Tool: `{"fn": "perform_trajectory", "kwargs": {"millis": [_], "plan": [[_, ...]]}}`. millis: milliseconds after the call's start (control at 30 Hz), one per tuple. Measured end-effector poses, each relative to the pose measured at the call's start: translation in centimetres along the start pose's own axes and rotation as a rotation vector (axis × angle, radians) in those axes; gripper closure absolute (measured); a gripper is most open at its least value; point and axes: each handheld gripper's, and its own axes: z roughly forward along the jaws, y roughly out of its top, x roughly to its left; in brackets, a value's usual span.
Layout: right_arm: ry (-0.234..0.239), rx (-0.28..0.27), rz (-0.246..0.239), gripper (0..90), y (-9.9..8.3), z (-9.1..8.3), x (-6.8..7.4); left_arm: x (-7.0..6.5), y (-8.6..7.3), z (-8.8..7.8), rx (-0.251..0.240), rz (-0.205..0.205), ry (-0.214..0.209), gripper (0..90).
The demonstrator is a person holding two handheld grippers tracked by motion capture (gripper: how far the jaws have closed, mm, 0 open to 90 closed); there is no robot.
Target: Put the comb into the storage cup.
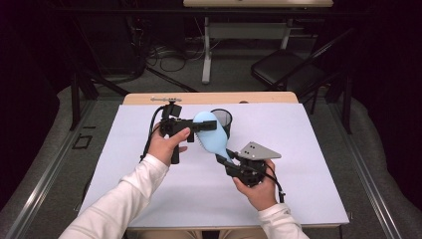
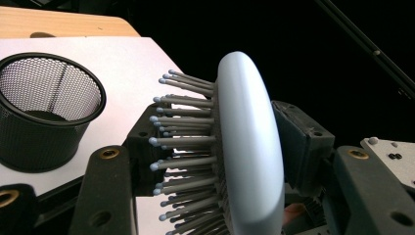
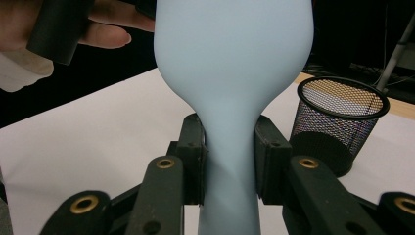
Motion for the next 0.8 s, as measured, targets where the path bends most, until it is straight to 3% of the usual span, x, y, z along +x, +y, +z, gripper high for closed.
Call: {"fn": "perform_trajectory", "kwargs": {"millis": [800], "plan": [[0.008,0.008,-0.004,69.2,-0.39,0.26,0.03,0.39,-0.14,-0.07,0.029,-0.11,-0.024,47.7]]}}
